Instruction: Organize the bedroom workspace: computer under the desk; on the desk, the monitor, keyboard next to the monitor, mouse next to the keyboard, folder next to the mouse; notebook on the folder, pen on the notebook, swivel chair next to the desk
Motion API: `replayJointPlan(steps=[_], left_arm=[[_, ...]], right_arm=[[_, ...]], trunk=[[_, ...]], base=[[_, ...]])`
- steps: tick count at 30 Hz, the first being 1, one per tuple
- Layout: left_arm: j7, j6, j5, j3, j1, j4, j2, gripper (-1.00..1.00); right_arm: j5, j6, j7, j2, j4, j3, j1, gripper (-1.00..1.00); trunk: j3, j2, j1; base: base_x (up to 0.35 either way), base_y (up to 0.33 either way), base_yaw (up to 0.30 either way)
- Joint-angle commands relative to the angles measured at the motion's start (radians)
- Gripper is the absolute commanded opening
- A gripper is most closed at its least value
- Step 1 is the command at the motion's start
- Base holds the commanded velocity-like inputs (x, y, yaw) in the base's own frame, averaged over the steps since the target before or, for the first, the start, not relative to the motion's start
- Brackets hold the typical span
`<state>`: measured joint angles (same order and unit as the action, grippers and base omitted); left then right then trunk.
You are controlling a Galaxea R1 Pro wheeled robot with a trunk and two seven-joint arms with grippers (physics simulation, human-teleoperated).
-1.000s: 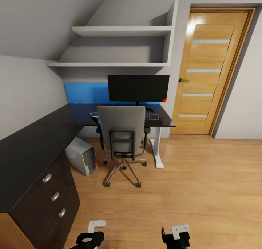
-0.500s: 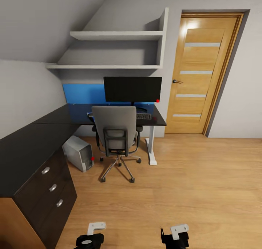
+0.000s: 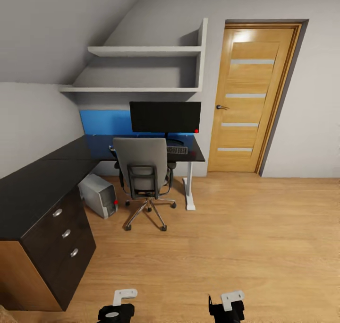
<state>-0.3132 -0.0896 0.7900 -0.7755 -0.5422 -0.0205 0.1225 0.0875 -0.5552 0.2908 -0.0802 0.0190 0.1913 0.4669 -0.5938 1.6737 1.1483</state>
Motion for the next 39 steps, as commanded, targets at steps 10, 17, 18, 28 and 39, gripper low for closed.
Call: replayJointPlan(steps=[10,17,18,28,39], left_arm=[[-0.003,-0.002,0.010,-0.007,0.000,0.000,-0.003,1.00],[-0.003,-0.002,0.052,-0.007,-0.001,0.000,-0.012,1.00],[-0.003,-0.002,0.053,-0.007,-0.001,0.000,-0.012,1.00],[-0.001,-0.004,0.058,-0.007,0.000,-0.001,-0.017,1.00],[-0.001,-0.004,0.058,-0.008,-0.001,-0.001,-0.018,1.00]], right_arm=[[0.009,0.000,0.010,-0.001,0.001,0.003,0.001,1.00],[0.009,0.000,0.011,-0.001,0.003,0.002,0.001,1.00],[0.009,0.000,0.011,-0.001,0.003,0.002,0.001,1.00],[0.012,0.002,0.011,0.003,0.004,-0.001,0.001,1.00],[0.015,0.011,0.012,0.011,0.004,-0.002,-0.021,1.00]], trunk=[[0.030,-0.070,-0.039],[0.052,-0.119,-0.066],[0.056,-0.126,-0.070],[0.087,-0.196,-0.108],[0.121,-0.273,-0.150]], base=[[-0.110,-0.116,0.000],[0.000,0.000,0.000],[0.000,0.000,0.000],[0.000,0.000,0.000],[0.000,0.000,0.000]])
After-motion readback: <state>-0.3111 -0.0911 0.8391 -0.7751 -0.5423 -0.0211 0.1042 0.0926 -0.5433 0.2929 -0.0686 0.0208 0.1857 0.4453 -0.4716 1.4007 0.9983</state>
